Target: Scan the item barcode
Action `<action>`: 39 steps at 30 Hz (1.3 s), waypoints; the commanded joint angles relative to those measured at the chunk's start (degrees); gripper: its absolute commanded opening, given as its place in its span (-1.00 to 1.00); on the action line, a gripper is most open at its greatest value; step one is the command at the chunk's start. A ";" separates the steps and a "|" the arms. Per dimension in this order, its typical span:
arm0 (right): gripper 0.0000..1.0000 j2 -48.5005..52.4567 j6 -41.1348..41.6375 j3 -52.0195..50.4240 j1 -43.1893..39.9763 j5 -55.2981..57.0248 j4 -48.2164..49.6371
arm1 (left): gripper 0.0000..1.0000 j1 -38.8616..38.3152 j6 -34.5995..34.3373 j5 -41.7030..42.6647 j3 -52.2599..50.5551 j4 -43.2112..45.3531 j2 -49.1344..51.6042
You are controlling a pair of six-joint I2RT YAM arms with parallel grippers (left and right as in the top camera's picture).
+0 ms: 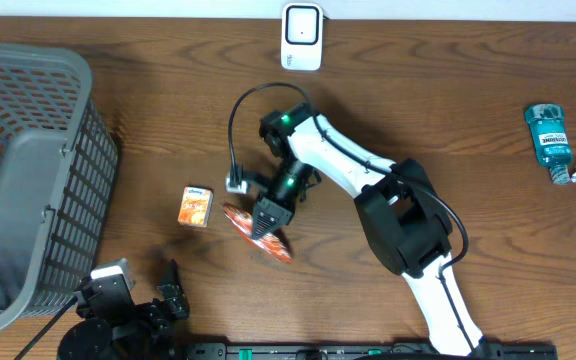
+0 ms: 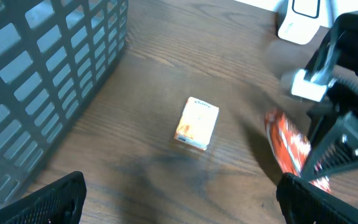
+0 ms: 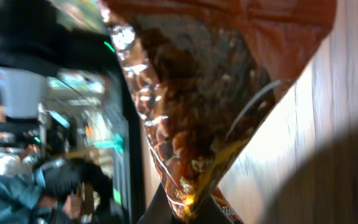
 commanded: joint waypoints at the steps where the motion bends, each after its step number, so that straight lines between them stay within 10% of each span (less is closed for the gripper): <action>1: -0.98 0.39 10.27 -0.44 -0.07 21.22 -1.22 | 0.96 0.28 -0.33 0.52 -0.11 0.07 -0.04; 15: -0.53 0.13 34.23 6.82 -1.40 64.61 7.63 | 0.96 0.28 -0.35 0.52 -0.11 0.07 -0.04; 19: -0.08 -1.29 36.89 15.96 -1.36 63.58 2.71 | 0.96 0.28 -0.35 0.52 -0.11 0.07 -0.04; 20: 0.21 -2.05 37.03 18.23 -1.36 62.51 1.38 | 0.96 0.28 -0.35 0.52 -0.11 0.07 -0.04; 21: 0.92 -2.49 37.03 19.50 -1.36 61.59 0.42 | 0.96 0.28 -0.35 0.50 -0.11 0.07 -0.04; 22: 0.98 -3.19 37.00 20.72 -1.36 60.13 -0.81 | 0.96 0.28 -0.35 0.52 -0.11 0.07 -0.04; 29: 0.99 -4.55 41.27 20.48 -0.74 47.32 -8.94 | 0.96 0.28 -0.33 0.52 -0.11 0.07 -0.04; 39: 0.98 -4.55 51.54 -0.35 8.39 62.75 2.71 | 0.95 0.28 -0.33 0.52 -0.11 0.07 -0.04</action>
